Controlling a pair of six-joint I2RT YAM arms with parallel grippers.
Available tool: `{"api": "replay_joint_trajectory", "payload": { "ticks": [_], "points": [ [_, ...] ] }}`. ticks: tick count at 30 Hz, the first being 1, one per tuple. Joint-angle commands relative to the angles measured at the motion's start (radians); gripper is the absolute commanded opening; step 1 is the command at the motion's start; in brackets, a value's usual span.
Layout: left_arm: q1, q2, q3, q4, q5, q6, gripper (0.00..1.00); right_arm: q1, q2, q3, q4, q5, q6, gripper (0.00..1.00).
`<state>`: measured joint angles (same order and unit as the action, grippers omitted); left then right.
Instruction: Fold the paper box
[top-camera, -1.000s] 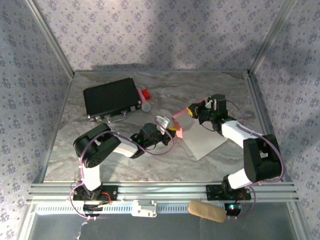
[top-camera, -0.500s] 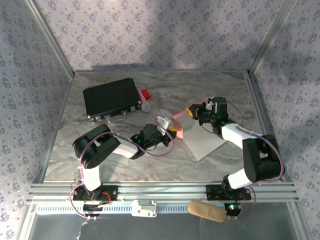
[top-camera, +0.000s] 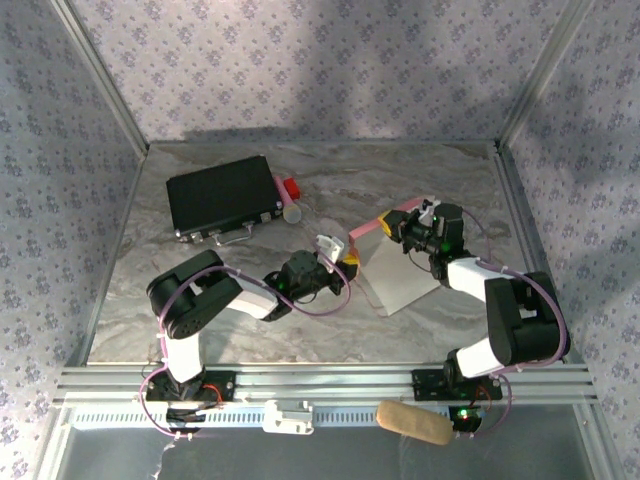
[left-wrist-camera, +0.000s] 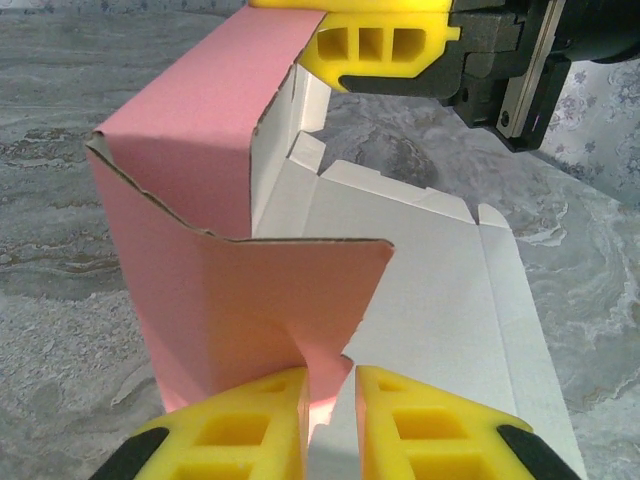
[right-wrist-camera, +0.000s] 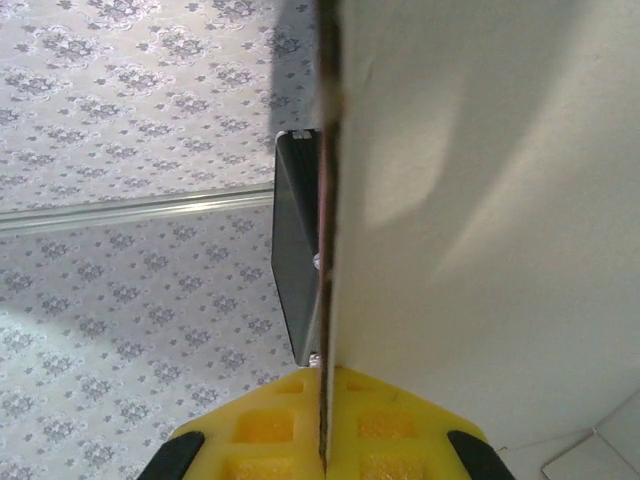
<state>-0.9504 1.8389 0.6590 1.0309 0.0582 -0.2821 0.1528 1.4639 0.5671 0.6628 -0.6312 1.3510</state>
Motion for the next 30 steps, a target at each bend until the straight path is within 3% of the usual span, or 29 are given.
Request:
{"api": "replay_joint_trajectory", "payload": {
  "ticks": [1,9,17,24,30],
  "points": [
    [-0.007,0.024,0.031,0.036,-0.014,0.0,0.19,-0.004,-0.012,-0.009,0.044,-0.025,0.009,0.0],
    [-0.007,0.029,0.042,0.027,-0.08,0.029,0.14,-0.003,-0.004,-0.008,0.045,-0.03,0.011,0.0],
    [-0.003,0.01,0.047,-0.029,-0.061,0.077,0.09,0.0,0.021,-0.001,0.05,-0.034,0.01,0.0],
    [0.012,0.002,0.073,-0.087,-0.103,0.106,0.1,0.011,0.03,-0.002,0.051,-0.025,-0.014,0.0],
    [0.033,0.005,0.083,-0.093,-0.094,0.11,0.1,0.012,0.082,-0.027,0.155,-0.027,-0.02,0.0]
  ]
}}
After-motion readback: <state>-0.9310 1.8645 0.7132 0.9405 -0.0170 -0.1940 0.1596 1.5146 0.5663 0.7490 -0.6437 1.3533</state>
